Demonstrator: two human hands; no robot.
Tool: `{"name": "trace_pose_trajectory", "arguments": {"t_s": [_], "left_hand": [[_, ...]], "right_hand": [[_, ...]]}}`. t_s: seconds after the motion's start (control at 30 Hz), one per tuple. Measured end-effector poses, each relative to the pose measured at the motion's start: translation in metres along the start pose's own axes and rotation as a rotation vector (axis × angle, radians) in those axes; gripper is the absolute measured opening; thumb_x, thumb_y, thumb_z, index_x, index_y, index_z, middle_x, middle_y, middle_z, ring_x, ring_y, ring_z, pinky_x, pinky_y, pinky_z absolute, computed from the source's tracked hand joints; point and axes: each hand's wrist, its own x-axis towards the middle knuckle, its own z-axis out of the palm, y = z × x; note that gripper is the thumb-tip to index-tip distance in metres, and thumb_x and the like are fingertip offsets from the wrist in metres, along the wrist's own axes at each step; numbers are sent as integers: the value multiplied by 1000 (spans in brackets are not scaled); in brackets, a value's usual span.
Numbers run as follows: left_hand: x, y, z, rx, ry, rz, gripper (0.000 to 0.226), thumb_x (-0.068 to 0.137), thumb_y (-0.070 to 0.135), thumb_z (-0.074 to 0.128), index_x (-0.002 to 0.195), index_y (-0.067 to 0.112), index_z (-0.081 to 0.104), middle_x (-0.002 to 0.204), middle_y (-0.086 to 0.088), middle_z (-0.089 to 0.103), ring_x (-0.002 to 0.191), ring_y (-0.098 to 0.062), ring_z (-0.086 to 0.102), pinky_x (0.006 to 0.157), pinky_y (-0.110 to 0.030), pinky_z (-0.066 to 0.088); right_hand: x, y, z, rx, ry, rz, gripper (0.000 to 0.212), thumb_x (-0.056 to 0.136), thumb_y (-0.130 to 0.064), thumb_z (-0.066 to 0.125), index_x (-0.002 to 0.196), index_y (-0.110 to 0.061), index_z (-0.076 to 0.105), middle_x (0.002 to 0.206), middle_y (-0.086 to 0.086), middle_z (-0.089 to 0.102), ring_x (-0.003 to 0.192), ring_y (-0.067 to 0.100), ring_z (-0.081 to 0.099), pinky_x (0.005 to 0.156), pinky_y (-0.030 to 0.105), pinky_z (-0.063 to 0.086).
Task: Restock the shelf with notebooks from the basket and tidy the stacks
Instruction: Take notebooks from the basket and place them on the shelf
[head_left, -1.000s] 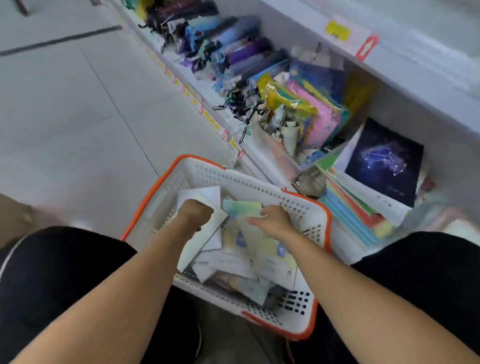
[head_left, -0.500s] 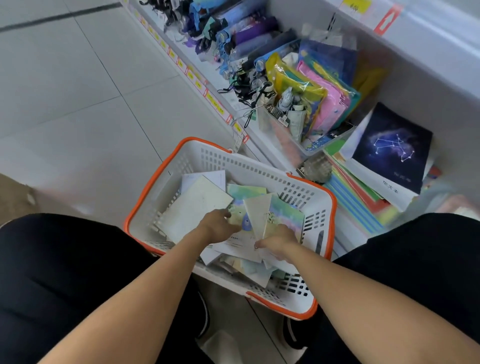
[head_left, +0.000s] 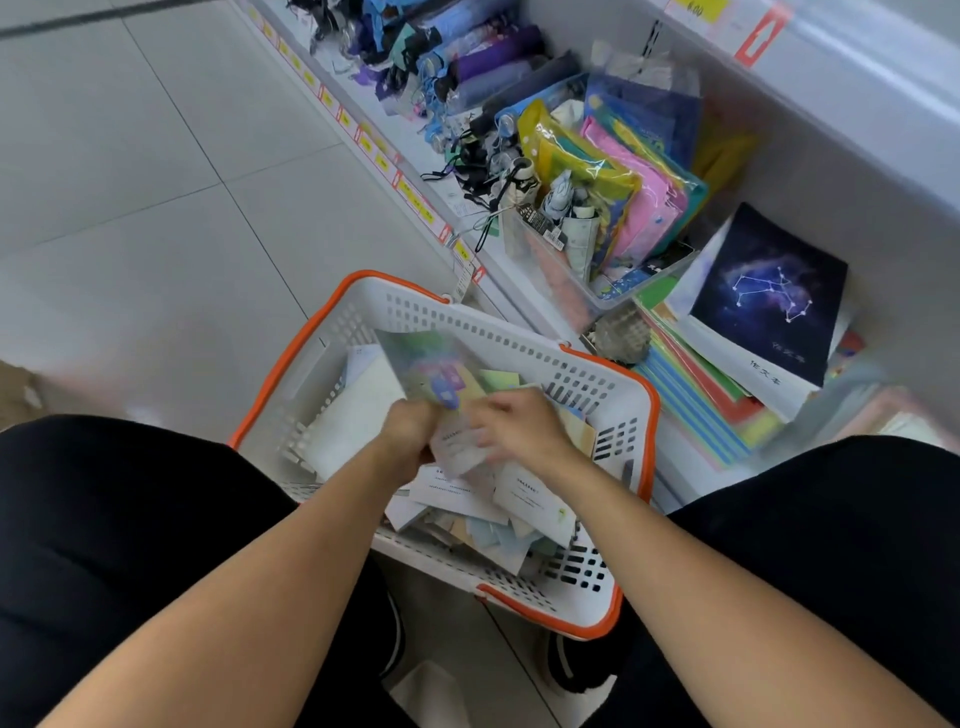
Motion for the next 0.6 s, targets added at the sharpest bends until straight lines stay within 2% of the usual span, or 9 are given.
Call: {"name": "trace_pose_trajectory", "arguments": {"t_s": [0.03, 0.07, 0.17, 0.23, 0.3, 0.37, 0.47, 0.53, 0.6], "left_hand": [[6, -2, -8, -19, 79, 40, 39, 69, 20, 68, 103, 1, 63, 92, -20, 67, 72, -32, 65, 54, -33, 54], [10, -2, -16, -16, 179, 69, 41, 73, 22, 69, 107, -1, 60, 96, -21, 68, 76, -34, 66, 60, -38, 56], [17, -1, -28, 87, 346, 116, 29, 91, 25, 61, 111, 4, 58, 101, -14, 68, 84, -32, 67, 68, -43, 58], [14, 0, -28, 49, 295, 158, 21, 94, 20, 58, 112, 12, 57, 96, -9, 67, 81, -26, 67, 58, -34, 55], [13, -1, -27, 66, 276, 221, 22, 92, 21, 58, 113, 18, 55, 99, -6, 68, 83, -25, 68, 55, -32, 55], [13, -3, -28, 134, 312, 267, 26, 87, 29, 59, 112, 25, 55, 104, -5, 68, 88, -25, 68, 63, -36, 57], [11, 0, -27, 145, 369, 286, 18, 85, 34, 65, 99, 24, 62, 98, -5, 70, 82, -24, 69, 63, -35, 57], [11, 3, -27, 136, 394, 261, 11, 82, 35, 69, 86, 25, 66, 91, -6, 72, 76, -27, 70, 60, -40, 59], [12, 5, -26, 145, 396, 253, 9, 81, 31, 71, 82, 24, 66, 88, -7, 73, 74, -29, 70, 58, -39, 57]], "right_hand": [[13, 14, -6, -18, 123, 54, 13, 81, -35, 73, 82, -22, 71, 81, -6, 71, 79, 16, 68, 77, 40, 58], [22, 31, -11, -138, 206, 152, 35, 78, -42, 75, 101, -16, 69, 100, -2, 70, 94, 21, 66, 85, 39, 54], [29, 77, -2, -249, 66, 543, 120, 49, -72, 77, 142, -8, 37, 142, 11, 43, 128, 34, 47, 101, 43, 47], [23, 97, 16, -159, -15, 598, 145, 31, -79, 74, 148, -9, 25, 150, 11, 34, 134, 35, 41, 105, 46, 44], [17, 107, 30, -187, 0, 543, 138, 36, -76, 77, 146, -9, 28, 147, 11, 37, 131, 34, 43, 103, 45, 46], [13, 99, 32, -234, 29, 508, 113, 54, -60, 83, 142, -9, 35, 141, 9, 44, 125, 31, 49, 96, 37, 48], [14, 84, 21, -248, -35, 444, 40, 79, -22, 72, 115, -9, 59, 115, 9, 63, 103, 30, 62, 78, 31, 52], [16, 77, 13, -261, -7, 395, 4, 86, -12, 55, 85, -9, 56, 90, 9, 61, 83, 29, 60, 63, 30, 48], [17, 67, 9, -259, 30, 347, 12, 88, -8, 48, 76, -9, 47, 80, 7, 54, 73, 27, 53, 52, 24, 36]]}}
